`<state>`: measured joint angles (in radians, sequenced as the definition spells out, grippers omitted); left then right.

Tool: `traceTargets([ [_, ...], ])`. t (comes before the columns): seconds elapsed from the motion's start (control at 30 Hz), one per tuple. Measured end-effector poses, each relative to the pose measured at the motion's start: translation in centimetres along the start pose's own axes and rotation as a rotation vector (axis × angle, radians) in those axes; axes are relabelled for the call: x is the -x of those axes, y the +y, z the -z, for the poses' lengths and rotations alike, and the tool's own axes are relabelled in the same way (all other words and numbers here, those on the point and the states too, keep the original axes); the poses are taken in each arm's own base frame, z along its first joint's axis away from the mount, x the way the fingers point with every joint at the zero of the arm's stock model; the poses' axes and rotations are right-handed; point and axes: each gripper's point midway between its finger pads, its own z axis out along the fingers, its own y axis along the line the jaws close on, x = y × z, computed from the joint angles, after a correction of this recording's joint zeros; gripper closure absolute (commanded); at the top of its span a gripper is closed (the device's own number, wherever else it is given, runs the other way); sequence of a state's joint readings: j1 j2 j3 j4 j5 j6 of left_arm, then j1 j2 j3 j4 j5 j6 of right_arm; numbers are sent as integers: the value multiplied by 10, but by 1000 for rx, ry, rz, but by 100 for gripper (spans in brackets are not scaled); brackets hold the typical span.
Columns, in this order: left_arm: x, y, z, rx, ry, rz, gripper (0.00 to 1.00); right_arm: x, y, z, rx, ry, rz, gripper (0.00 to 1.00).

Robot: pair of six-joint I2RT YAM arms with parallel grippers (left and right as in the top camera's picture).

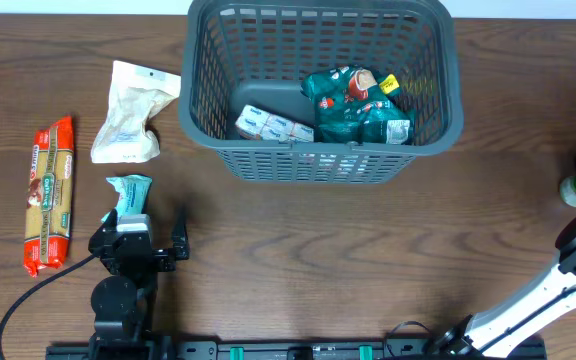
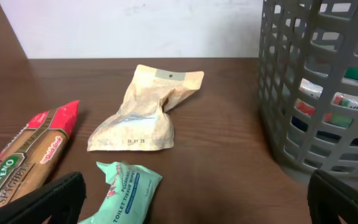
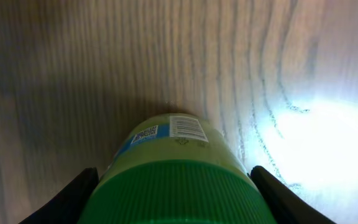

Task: Pack container
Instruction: 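Lower the right gripper and grasp the green-capped bottle, then lift the bottle and carry it over the grey basket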

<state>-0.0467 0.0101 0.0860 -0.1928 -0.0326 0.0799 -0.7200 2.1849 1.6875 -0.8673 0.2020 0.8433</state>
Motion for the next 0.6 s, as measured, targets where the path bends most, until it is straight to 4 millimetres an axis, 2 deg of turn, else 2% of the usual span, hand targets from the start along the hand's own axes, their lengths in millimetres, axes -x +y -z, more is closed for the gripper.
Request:
traceTargets([
  [0.2,0,0,0,0,0,0,1,-10,10,3,11,0,36,99],
  [0.43,0,0,0,0,0,0,1,-20,32,12,70,-11,87,98],
  [0.5,0,0,0,0,0,0,2,-22,39,20,94,-22,113,99],
  [0.6,0,0,0,0,0,0,1,-23,50,42,140,-52,153,98],
])
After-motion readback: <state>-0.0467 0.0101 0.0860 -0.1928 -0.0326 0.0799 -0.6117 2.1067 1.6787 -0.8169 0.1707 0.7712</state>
